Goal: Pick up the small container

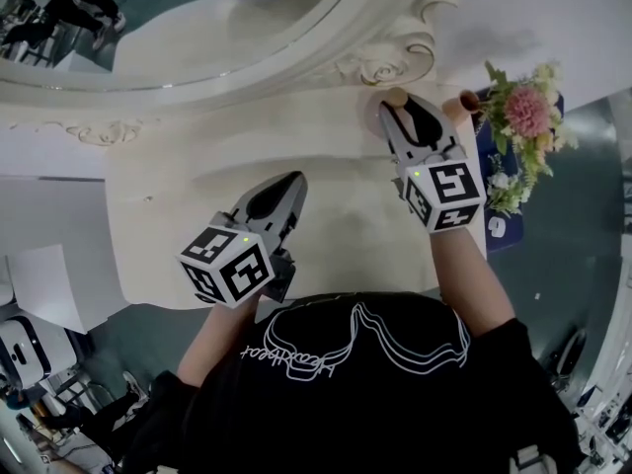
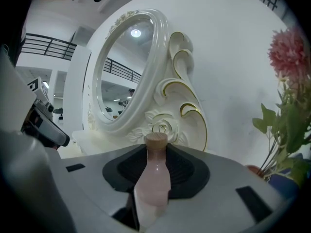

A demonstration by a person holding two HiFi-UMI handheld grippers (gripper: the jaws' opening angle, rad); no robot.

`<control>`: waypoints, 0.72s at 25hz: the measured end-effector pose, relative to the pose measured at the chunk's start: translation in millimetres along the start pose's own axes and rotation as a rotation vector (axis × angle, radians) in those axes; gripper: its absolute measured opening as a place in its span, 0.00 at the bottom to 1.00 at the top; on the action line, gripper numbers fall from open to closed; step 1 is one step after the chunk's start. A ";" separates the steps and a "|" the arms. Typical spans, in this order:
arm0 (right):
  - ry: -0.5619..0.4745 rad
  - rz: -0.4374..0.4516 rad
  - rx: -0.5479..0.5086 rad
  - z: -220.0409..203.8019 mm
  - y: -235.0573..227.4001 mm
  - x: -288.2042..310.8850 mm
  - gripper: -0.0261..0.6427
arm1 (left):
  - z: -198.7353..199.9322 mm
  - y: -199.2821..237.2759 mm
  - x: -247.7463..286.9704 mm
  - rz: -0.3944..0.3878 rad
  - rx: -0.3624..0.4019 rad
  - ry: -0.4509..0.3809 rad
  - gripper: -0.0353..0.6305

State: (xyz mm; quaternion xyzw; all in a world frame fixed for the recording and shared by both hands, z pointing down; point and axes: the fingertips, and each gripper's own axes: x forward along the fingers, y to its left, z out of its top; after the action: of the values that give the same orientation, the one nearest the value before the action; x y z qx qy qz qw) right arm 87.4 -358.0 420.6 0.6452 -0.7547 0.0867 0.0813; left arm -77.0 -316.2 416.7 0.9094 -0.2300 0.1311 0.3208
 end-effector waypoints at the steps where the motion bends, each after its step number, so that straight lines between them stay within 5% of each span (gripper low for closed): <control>1: -0.001 0.001 0.000 -0.3 0.0 -0.1 0.22 | -2.0 -0.2 0.8 0.001 -0.003 0.003 0.06; 18: -0.036 0.043 0.003 23.1 8.8 -21.9 0.22 | -1.1 -25.3 -15.1 0.028 0.009 -0.051 0.06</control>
State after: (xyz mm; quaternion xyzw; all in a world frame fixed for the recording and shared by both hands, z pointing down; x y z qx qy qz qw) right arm 81.8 -341.1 392.8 0.6305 -0.7695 0.0779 0.0649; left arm -77.3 -293.0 398.5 0.9106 -0.2501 0.1134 0.3090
